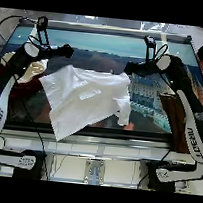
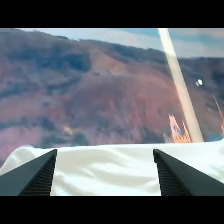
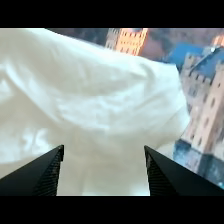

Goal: Fold the shirts.

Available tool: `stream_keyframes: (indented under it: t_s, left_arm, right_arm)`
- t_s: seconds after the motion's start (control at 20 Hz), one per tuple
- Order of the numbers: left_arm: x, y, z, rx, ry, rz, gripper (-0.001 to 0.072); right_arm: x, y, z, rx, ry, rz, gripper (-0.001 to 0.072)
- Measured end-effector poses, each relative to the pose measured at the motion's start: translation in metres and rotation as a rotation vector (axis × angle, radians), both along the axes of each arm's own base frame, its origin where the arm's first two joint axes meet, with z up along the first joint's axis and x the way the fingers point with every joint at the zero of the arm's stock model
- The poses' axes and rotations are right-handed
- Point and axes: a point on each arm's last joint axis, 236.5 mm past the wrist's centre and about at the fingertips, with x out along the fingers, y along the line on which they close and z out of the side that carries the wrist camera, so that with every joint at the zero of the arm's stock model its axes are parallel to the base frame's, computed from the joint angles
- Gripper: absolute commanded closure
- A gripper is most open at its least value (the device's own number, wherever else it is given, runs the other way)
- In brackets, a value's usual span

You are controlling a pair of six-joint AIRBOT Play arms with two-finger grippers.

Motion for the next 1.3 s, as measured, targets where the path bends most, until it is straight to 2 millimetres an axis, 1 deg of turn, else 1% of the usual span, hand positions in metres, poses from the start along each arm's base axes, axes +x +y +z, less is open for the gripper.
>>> stream_keyframes:
  t_s: [0.05, 0.1, 0.15, 0.2, 0.25, 0.3, 0.35, 0.4, 0.45, 0.5, 0.6, 0.7, 0.8, 0.95, 1.0, 1.05, 1.1, 1.25, 1.3]
  left_arm:
    - [0.012, 0.011, 0.005, -0.007, -0.039, 0.041, -0.0003]
    - [0.019, 0.025, 0.014, -0.011, -0.074, 0.078, 0.0001]
    - [0.023, 0.042, 0.027, -0.013, -0.107, 0.114, 0.0022]
    - [0.021, 0.062, 0.044, -0.016, -0.135, 0.149, 0.0052]
    - [0.015, 0.082, 0.059, -0.02, -0.147, 0.176, 0.0129]
    - [0.004, 0.103, 0.068, -0.034, -0.129, 0.202, 0.0147]
    - [-0.012, 0.12, 0.068, -0.051, -0.082, 0.22, 0.0147]
    - [-0.028, 0.133, 0.064, -0.075, -0.03, 0.238, 0.0147]
    - [-0.05, 0.143, 0.051, -0.101, 0.043, 0.256, 0.0147]
    - [-0.075, 0.148, 0.031, -0.132, 0.129, 0.274, 0.0147]
    - [-0.127, 0.146, -0.008, -0.207, 0.272, 0.324, 0.0147]
    - [-0.182, 0.133, -0.048, -0.276, 0.399, 0.368, 0.0147]
    - [-0.234, 0.112, -0.081, -0.329, 0.517, 0.38, 0.0148]
    - [-0.305, 0.077, -0.123, -0.38, 0.729, 0.34, 0.0149]
    - [-0.322, 0.069, -0.132, -0.389, 0.786, 0.324, 0.018]
    - [-0.338, 0.062, -0.139, -0.393, 0.84, 0.306, 0.0256]
    - [-0.351, 0.059, -0.145, -0.385, 0.885, 0.298, 0.0274]
    - [-0.389, 0.061, -0.161, -0.312, 1.018, 0.285, 0.0274]
    - [-0.399, 0.061, -0.164, -0.3, 1.052, 0.283, 0.0274]
  right_arm:
    - [0.017, -0.009, 0.004, 0.013, -0.039, -0.035, 0.0157]
    - [0.03, -0.021, 0.012, 0.016, -0.078, -0.064, 0.0157]
    - [0.04, -0.036, 0.024, 0.007, -0.109, -0.089, 0.0158]
    - [0.045, -0.051, 0.035, -0.009, -0.126, -0.107, 0.0157]
    - [0.045, -0.067, 0.048, -0.027, -0.131, -0.121, 0.0157]
    - [0.04, -0.082, 0.055, -0.051, -0.116, -0.127, 0.0159]
    - [0.033, -0.091, 0.058, -0.074, -0.089, -0.121, 0.0159]
    - [0.023, -0.098, 0.056, -0.101, -0.05, -0.106, 0.0159]
    - [0.011, -0.097, 0.053, -0.116, -0.006, -0.078, 0.0159]
    - [-0.001, -0.093, 0.046, -0.132, 0.041, -0.042, 0.0158]
    - [-0.019, -0.079, 0.033, -0.167, 0.101, 0.032, 0.0159]
    - [-0.032, -0.057, 0.024, -0.189, 0.131, 0.107, 0.0158]
    - [-0.038, -0.039, 0.021, -0.2, 0.129, 0.158, 0.0158]
    - [-0.041, -0.026, 0.02, -0.215, 0.118, 0.194, 0.0158]
    - [-0.042, -0.024, 0.019, -0.216, 0.12, 0.202, 0.0158]
    - [-0.042, -0.022, 0.019, -0.216, 0.12, 0.205, 0.0158]
    - [-0.043, -0.021, 0.019, -0.217, 0.119, 0.209, 0.0158]
    - [-0.044, -0.02, 0.019, -0.219, 0.119, 0.214, 0.0158]
    - [-0.044, -0.019, 0.019, -0.22, 0.118, 0.216, 0.0158]
